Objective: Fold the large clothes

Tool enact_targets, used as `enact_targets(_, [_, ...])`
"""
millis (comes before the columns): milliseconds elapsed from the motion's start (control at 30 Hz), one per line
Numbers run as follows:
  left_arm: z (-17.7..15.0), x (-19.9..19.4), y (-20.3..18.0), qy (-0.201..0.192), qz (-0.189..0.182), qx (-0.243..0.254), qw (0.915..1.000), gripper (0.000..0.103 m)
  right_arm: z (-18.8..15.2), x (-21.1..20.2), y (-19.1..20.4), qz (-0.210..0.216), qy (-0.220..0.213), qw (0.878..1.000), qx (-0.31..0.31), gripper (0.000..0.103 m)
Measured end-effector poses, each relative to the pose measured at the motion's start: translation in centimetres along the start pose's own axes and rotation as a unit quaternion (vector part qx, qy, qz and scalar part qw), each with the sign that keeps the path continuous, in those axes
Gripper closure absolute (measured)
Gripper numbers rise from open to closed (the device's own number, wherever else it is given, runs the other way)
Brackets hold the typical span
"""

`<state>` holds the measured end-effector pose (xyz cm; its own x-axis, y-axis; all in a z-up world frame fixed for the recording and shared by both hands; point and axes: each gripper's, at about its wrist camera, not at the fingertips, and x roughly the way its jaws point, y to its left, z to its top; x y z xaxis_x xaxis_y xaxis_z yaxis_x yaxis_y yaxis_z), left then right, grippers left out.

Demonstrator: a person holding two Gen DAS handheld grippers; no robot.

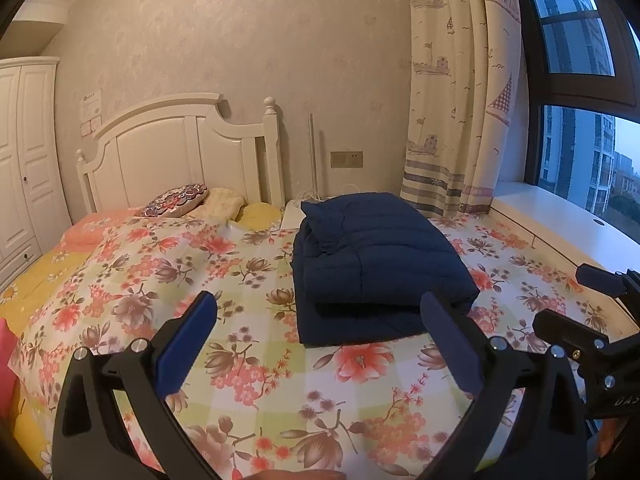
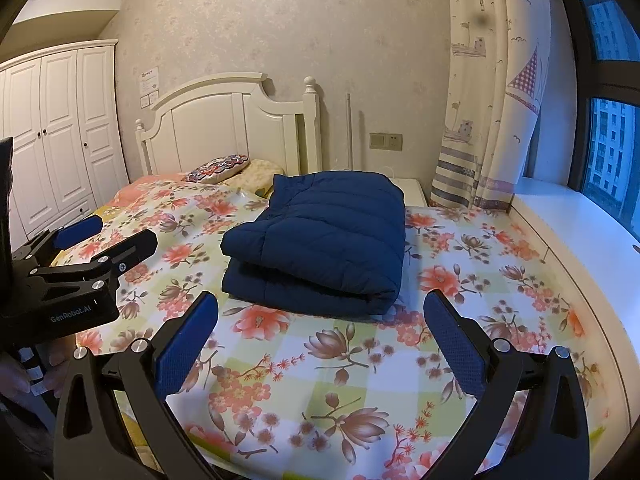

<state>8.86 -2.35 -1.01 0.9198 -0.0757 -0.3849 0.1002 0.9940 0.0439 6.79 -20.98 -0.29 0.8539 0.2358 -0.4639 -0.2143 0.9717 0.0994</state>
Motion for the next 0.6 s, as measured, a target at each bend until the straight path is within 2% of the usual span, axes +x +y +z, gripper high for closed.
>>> enact_targets(600, [-0.12,0.04,0.00,0.002,-0.001,0.002,1.0000,0.002,0.03,-0.08,-0.03,0.002,-0.002,1.000,0.003,0.004])
